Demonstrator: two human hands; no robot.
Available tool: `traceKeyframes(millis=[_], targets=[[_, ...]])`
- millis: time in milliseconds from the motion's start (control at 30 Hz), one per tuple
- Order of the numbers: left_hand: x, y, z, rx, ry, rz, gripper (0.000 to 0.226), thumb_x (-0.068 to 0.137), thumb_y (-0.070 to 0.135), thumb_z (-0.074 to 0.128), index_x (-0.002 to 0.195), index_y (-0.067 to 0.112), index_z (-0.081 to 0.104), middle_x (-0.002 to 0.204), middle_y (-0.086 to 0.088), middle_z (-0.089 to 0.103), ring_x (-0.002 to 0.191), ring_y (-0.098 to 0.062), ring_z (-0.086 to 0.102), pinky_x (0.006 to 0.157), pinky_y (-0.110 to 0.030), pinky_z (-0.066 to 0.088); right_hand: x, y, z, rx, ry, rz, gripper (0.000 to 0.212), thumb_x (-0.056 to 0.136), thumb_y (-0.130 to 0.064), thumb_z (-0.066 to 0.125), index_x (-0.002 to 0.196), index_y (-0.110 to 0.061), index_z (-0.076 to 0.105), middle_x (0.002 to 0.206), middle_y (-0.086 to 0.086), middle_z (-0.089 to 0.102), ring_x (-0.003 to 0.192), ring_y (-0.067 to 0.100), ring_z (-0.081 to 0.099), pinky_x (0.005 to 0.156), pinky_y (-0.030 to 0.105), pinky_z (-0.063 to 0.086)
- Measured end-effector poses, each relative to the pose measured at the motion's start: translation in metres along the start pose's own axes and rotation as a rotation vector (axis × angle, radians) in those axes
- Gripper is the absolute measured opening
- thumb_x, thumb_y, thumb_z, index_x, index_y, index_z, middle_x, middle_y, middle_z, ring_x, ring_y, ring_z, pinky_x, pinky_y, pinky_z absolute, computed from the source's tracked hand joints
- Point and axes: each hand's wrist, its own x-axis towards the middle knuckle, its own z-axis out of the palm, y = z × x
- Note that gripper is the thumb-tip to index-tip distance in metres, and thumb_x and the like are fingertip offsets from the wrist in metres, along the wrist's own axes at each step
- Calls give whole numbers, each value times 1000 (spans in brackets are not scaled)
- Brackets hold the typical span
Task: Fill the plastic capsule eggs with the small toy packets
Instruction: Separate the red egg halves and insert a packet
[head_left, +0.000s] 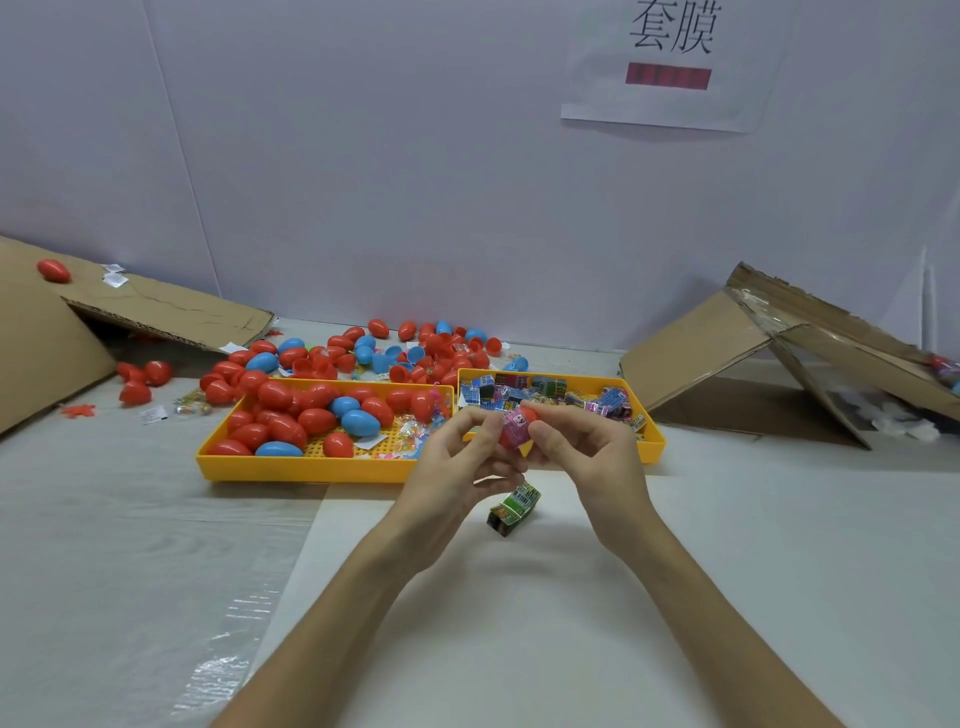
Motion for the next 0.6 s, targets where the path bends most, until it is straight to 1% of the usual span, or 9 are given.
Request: traceKeyframes(millis=[67,100,167,233,333,400,467,533,600], targets=[[0,0,0,-2,6,-3,34,90,41,59,102,9,60,79,-9,69,72,-19,67,72,-29,57,0,1,1,-13,-6,13,28,87,-26,66,112,-17,75,92,2,77,78,18,72,75,34,60],[0,1,0,-13,5,-11,34,92,39,58,105,9,60,82,-10,70,74,-19,68,72,-29,58,0,1,2,-16,-6,22,29,89,-27,64,114,-17,75,91,2,76,76,19,70,77,39,60],[0,2,-1,-47,-5,-37,33,98,36,55,115,8,61,90,-11,72,77,-19,69,74,-28,59,1,2,2,-21,13,21,28,91,-24,64,117,-17,74,96,2,76,78,20,71,80,41,61],[0,3,-3,-71,-12,-46,29,102,32,52,122,12,61,96,-11,73,81,-19,70,76,-28,59,1,1,1,-52,40,-27,23,93,-15,67,115,-17,73,102,1,76,81,21,74,78,38,62],[-1,4,-3,-89,-22,-33,29,104,29,50,129,20,61,101,-12,74,83,-20,71,77,-28,59,0,-1,0,-93,75,-112,16,90,-5,72,102,-16,75,96,-1,77,78,19,76,71,25,59],[-2,5,-2,-92,-21,-39,29,104,29,49,129,23,64,101,-10,74,84,-20,71,76,-27,59,0,-2,1,-89,78,-135,14,87,-7,75,98,-16,76,92,-2,78,80,17,76,70,21,58],[-2,6,-1,-91,-9,-56,27,104,29,50,124,26,68,101,-8,75,85,-19,72,75,-26,59,-1,-2,2,-108,72,-151,15,85,-11,77,98,-18,76,94,-3,78,84,17,76,71,21,58],[-3,6,0,-95,-3,-67,27,104,29,49,119,28,71,102,-8,75,85,-19,73,75,-25,59,-1,-2,1,-126,70,-146,18,85,-10,77,100,-20,76,97,-2,77,86,18,76,73,26,60],[-3,7,0,-98,-6,-70,30,104,31,47,113,30,76,102,-8,76,85,-18,73,75,-25,58,-1,-2,0,-127,59,-131,22,86,-9,76,104,-22,75,101,-2,77,88,21,76,77,37,62]])
